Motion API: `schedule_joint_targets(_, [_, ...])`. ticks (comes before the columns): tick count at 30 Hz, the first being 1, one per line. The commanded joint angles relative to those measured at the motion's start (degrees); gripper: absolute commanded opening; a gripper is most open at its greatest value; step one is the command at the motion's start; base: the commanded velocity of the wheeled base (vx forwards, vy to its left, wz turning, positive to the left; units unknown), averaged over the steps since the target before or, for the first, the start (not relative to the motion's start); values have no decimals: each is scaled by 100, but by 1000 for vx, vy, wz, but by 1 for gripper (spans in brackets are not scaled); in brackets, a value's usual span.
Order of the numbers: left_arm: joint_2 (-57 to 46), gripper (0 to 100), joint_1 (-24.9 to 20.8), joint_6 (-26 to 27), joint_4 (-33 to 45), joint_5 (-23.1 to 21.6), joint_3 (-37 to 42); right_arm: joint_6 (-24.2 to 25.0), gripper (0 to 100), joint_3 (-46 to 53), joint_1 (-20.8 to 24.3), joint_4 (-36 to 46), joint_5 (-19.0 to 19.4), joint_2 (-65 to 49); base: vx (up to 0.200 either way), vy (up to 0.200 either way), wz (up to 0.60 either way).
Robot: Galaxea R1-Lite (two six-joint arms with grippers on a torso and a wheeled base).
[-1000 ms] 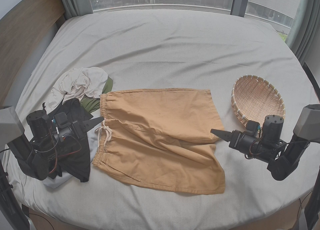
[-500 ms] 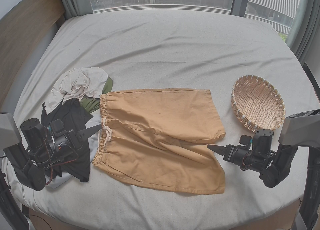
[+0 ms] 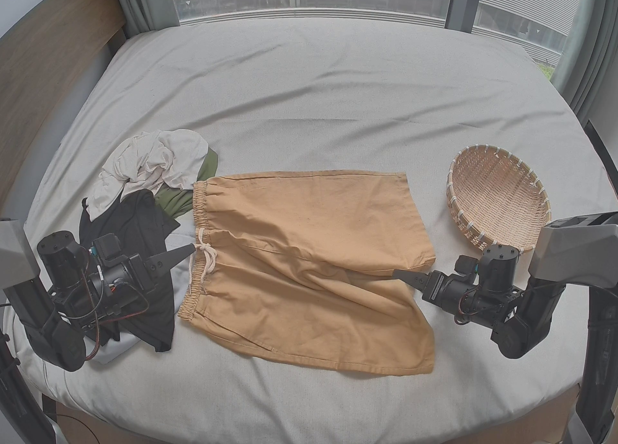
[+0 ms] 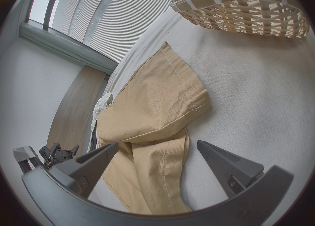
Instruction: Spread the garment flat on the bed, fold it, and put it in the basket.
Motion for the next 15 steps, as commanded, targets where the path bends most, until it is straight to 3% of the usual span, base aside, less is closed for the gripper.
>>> schedule_joint_targets(1, [-2, 100, -4, -1, -1, 0, 7, 36, 0, -18, 8, 1, -1, 15, 0, 0, 0])
schedule_joint_targets(15, [33, 100, 31, 210, -1, 0, 86, 185, 0, 184, -18, -17, -28, -73, 0, 0, 0])
